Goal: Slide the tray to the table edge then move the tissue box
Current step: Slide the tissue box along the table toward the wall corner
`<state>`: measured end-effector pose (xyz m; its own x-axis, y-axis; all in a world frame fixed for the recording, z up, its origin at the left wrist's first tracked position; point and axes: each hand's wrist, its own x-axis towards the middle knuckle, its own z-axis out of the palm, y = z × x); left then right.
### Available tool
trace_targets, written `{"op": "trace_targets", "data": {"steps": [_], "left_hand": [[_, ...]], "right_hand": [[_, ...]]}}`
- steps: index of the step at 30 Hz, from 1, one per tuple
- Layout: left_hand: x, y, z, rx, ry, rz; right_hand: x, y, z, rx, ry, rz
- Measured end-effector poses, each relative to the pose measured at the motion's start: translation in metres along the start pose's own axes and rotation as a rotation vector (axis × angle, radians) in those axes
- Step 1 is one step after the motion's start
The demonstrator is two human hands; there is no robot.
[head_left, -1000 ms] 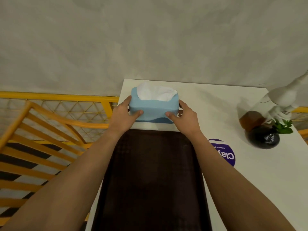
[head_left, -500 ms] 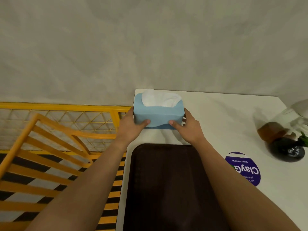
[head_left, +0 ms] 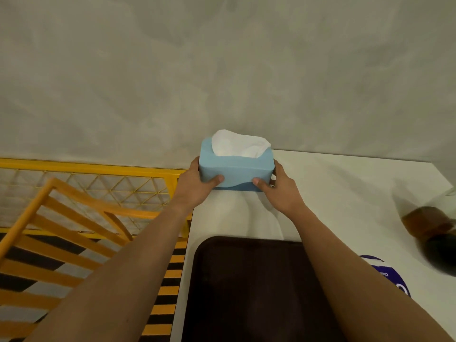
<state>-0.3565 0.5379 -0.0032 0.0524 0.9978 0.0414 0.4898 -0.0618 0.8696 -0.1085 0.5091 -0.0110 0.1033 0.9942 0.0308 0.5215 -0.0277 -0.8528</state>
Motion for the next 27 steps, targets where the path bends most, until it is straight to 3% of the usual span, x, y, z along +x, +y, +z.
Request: {"op": "trace_targets", "data": {"steps": [27], "left_hand": [[0.064, -0.007, 0.010, -0.001, -0.023, 0.041]], "right_hand": [[0.065, 0.005, -0.003, -0.061, -0.028, 0.026]]}}
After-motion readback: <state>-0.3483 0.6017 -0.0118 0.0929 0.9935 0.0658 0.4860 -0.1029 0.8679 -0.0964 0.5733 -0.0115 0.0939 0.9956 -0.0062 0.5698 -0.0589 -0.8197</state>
